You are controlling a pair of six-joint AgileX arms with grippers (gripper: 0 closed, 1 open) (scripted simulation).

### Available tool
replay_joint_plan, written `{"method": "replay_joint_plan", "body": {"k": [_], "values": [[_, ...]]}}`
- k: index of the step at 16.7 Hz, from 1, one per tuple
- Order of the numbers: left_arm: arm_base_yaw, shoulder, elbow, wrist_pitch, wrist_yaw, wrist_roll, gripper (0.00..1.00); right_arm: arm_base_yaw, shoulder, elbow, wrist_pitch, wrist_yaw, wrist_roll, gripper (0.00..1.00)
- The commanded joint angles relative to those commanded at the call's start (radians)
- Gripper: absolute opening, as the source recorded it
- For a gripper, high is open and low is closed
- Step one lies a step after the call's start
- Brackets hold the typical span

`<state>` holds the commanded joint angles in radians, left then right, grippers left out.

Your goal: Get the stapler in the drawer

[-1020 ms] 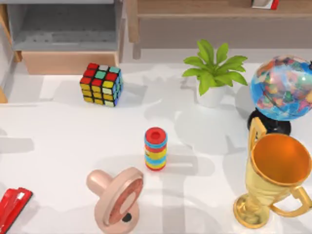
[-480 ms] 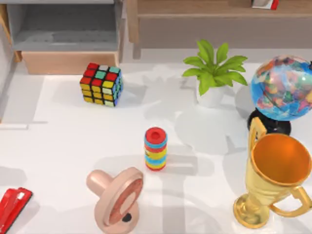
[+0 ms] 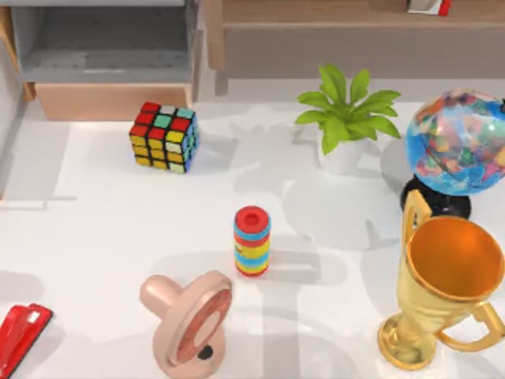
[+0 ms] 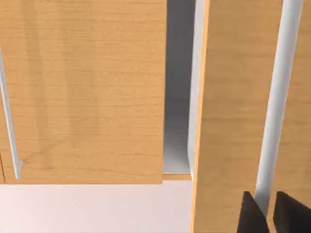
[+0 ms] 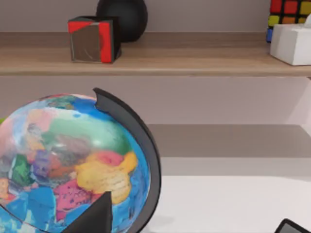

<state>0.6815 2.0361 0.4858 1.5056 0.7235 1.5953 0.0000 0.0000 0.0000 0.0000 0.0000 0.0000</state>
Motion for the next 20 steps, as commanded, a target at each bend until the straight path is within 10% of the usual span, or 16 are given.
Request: {"method": "replay_joint_plan", "body": {"k": [8, 20], "values": [[0.0, 0.0, 0.0, 0.0, 0.0, 0.0, 0.98, 0.0, 0.0, 0.0, 0.0, 0.0, 0.0, 1.0], [0.02, -0.009, -0.026, 0.016, 0.022, 0.001, 1.0, 0.0, 0.0, 0.0, 0.0, 0.0, 0.0, 1.0]]}}
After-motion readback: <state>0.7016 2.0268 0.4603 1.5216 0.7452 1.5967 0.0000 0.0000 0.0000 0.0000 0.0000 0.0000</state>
